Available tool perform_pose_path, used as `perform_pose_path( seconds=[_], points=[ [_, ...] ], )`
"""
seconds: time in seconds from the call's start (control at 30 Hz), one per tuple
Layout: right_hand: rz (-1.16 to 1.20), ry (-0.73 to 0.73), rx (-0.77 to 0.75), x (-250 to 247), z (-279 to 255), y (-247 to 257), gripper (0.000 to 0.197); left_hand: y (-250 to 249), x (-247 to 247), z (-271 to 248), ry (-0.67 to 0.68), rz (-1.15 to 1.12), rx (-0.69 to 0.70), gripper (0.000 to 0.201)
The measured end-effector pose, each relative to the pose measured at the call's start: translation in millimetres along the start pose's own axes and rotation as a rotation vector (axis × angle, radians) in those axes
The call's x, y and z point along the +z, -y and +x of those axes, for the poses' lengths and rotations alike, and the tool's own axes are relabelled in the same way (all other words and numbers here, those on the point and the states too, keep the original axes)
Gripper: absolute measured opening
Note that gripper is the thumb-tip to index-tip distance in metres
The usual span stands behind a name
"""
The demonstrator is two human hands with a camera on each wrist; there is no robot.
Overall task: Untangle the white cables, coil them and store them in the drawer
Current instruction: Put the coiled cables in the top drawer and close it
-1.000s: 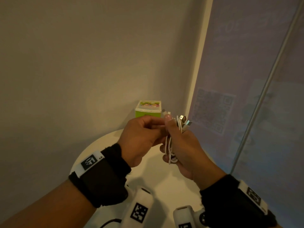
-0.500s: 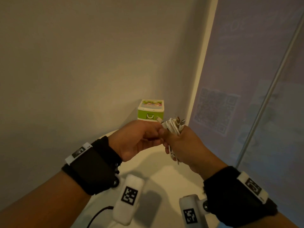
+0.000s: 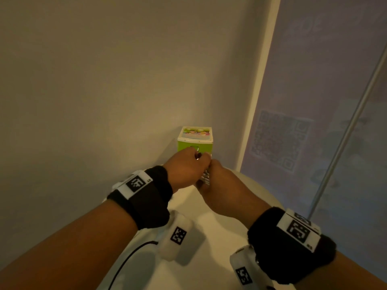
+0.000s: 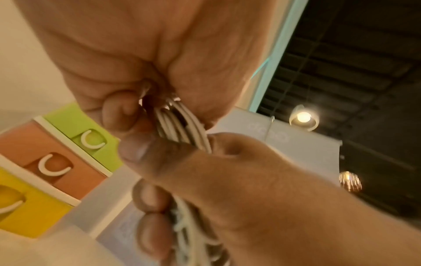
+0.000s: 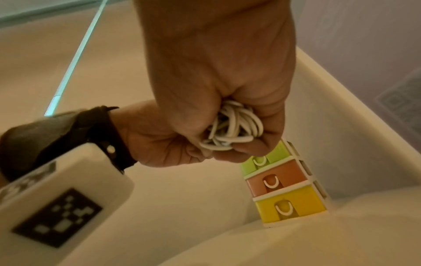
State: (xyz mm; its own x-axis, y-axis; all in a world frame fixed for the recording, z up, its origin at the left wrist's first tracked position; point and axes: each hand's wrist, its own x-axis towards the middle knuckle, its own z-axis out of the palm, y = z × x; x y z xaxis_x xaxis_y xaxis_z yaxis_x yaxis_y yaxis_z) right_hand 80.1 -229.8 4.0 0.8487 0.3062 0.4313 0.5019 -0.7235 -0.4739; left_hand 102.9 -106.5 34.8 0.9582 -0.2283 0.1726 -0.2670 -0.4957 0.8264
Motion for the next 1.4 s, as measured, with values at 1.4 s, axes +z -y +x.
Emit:
perform_pose_path(
  seconds=[1.4],
  points=[
    [-0.47,0.168,0.136,-13,101,-14,0.024,44,-6,19,-0.15,0.913,0.286,0.026]
  ],
)
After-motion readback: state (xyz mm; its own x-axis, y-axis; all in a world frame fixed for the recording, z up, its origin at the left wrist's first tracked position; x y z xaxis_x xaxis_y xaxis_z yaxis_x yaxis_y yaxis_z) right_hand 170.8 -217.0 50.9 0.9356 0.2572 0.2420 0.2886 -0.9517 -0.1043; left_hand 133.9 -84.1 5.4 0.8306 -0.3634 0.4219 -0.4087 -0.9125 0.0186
